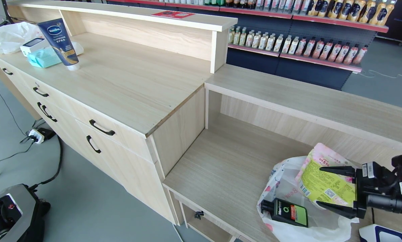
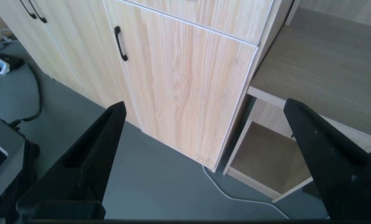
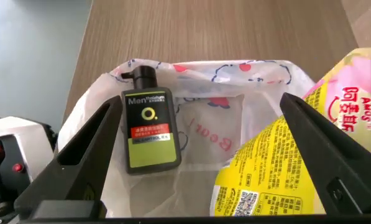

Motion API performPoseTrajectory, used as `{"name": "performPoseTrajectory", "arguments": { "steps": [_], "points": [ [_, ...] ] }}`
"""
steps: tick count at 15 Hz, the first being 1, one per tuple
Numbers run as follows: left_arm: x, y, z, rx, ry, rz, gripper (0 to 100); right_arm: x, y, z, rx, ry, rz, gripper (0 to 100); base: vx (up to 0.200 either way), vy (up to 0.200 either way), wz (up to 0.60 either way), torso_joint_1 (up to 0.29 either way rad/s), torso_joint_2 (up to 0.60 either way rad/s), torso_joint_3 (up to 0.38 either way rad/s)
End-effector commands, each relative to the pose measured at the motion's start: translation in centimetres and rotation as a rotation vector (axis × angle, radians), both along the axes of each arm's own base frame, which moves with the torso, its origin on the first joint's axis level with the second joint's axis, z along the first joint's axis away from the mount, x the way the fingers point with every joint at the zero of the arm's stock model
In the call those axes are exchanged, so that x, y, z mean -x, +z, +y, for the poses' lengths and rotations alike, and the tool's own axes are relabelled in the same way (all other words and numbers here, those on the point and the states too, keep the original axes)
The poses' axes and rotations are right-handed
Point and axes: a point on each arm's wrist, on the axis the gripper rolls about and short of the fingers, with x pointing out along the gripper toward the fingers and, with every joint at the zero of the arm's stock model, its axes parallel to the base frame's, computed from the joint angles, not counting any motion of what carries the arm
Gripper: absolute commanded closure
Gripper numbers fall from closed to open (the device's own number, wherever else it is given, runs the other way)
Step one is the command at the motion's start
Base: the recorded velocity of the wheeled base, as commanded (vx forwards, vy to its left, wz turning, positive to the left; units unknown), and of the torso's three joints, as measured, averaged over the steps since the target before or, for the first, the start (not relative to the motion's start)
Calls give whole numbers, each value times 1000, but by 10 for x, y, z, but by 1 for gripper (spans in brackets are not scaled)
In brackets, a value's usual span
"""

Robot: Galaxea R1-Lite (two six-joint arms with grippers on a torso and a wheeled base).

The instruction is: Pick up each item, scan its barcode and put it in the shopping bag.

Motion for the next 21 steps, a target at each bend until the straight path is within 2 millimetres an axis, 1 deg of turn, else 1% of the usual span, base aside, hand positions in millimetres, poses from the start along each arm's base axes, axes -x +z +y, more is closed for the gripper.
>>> {"name": "performPoseTrajectory", "arguments": {
  "steps": [1,3,4,5,7,8,10,12,13,14,15,17,18,20,21],
  "points": [
    [0,0,0,0,0,0,0,29,73,34,-67,37,-87,0,0,0,0,0,0,0],
    [0,0,0,0,0,0,0,44,108,47,-101,52,-149,0,0,0,0,0,0,0],
    [0,0,0,0,0,0,0,46,112,47,-98,53,-167,0,0,0,0,0,0,0],
    [0,0,0,0,0,0,0,55,133,49,-75,55,-261,0,0,0,0,0,0,0],
    [0,0,0,0,0,0,0,65,159,51,-48,50,-376,0,0,0,0,0,0,0],
    [0,0,0,0,0,2,0,70,172,52,-43,43,-419,0,0,0,-600,7,7,2],
    [0,0,0,0,0,0,0,79,194,54,-47,-60,-468,0,0,0,-600,-5,2,2],
    [0,0,0,0,0,0,0,85,222,61,-119,-221,-482,0,0,0,-600,5,7,7],
    [0,0,0,0,0,0,0,86,226,62,-139,-260,-481,0,0,0,-600,7,12,-2],
    [0,0,0,0,0,0,0,90,234,64,-158,-367,-474,0,0,0,-600,-2,-2,7],
    [0,0,0,0,0,0,0,91,234,63,-157,-385,-465,0,0,0,-600,-2,2,2],
    [0,0,0,-2,0,0,0,97,229,58,-142,-588,-426,0,0,0,-600,12,0,-2],
    [0,0,0,0,0,0,0,103,222,55,-147,-712,-413,0,0,0,0,-90,119,139],
    [0,0,0,0,0,0,0,118,203,48,-143,-853,-399,0,0,0,0,-90,215,115],
    [0,0,0,0,0,0,0,123,199,47,-149,-884,-391,0,0,0,0,0,0,0]
  ]
}}
